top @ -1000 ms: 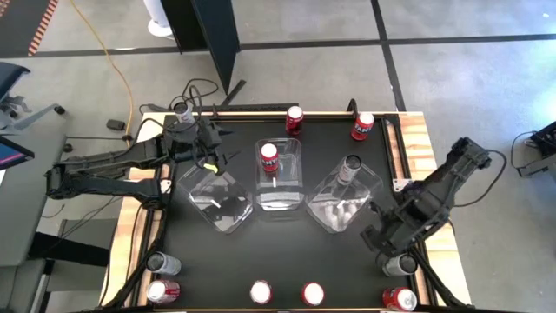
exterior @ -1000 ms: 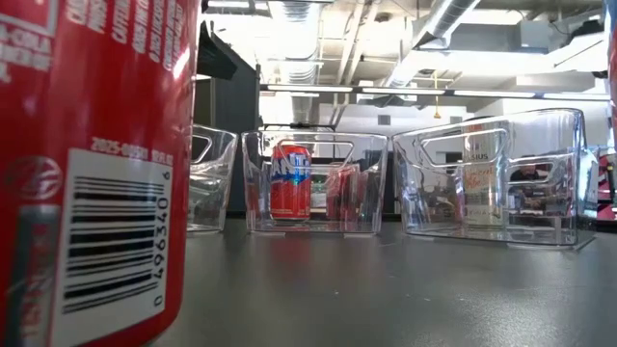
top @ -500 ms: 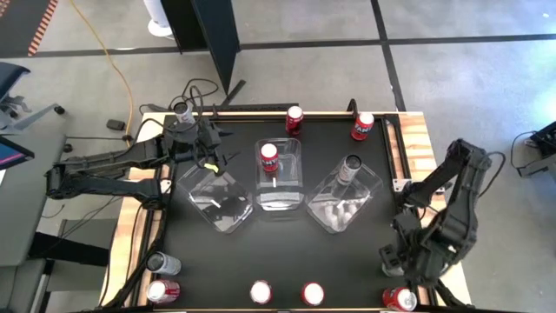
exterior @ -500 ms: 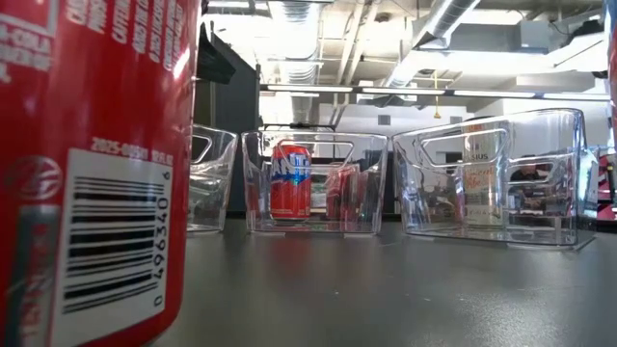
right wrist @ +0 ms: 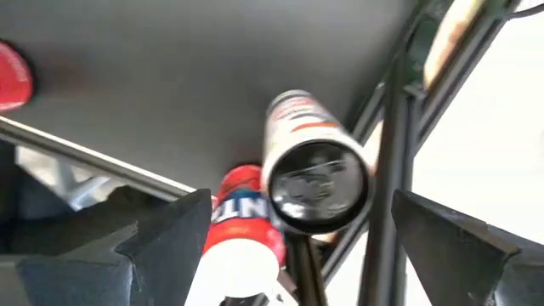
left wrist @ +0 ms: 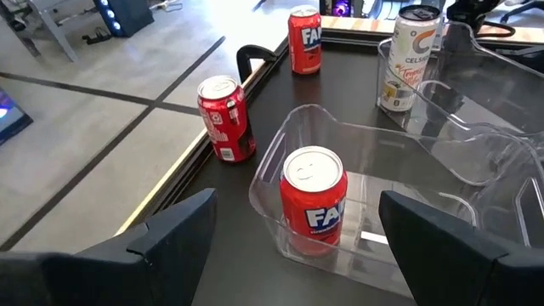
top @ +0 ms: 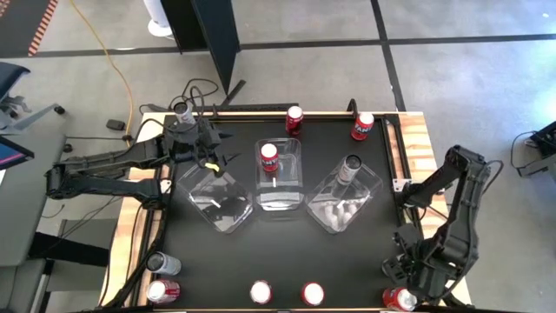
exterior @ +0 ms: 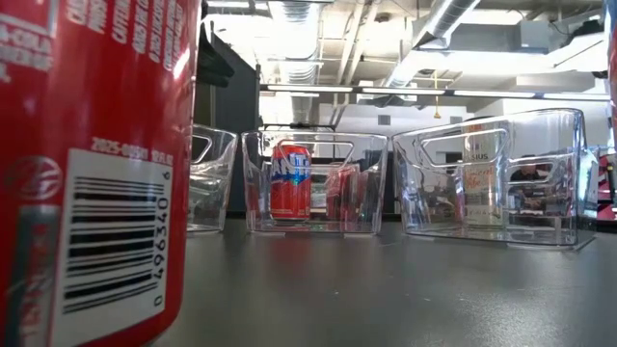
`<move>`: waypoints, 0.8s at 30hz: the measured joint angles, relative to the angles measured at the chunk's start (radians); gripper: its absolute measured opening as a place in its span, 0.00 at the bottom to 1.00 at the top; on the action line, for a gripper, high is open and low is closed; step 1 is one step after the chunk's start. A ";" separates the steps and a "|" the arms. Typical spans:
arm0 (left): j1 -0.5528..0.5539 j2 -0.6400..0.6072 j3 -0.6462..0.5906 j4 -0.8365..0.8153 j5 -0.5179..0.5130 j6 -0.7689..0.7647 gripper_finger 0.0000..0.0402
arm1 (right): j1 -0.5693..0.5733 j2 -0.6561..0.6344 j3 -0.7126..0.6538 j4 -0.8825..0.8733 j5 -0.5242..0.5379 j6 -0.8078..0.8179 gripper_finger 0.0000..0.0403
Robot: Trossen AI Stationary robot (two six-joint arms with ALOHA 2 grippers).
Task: Sort soda cans
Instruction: Put the bottom right white soda can into the right transparent bin
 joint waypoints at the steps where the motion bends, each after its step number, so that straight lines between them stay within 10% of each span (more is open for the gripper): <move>1: 0.000 0.000 0.000 -0.001 0.000 -0.003 0.80 | 0.006 0.000 0.000 -0.012 -0.002 0.000 0.95; 24: 0.000 0.000 -0.001 -0.020 -0.004 -0.041 0.80 | 0.037 0.084 -0.063 0.064 0.030 -0.012 0.95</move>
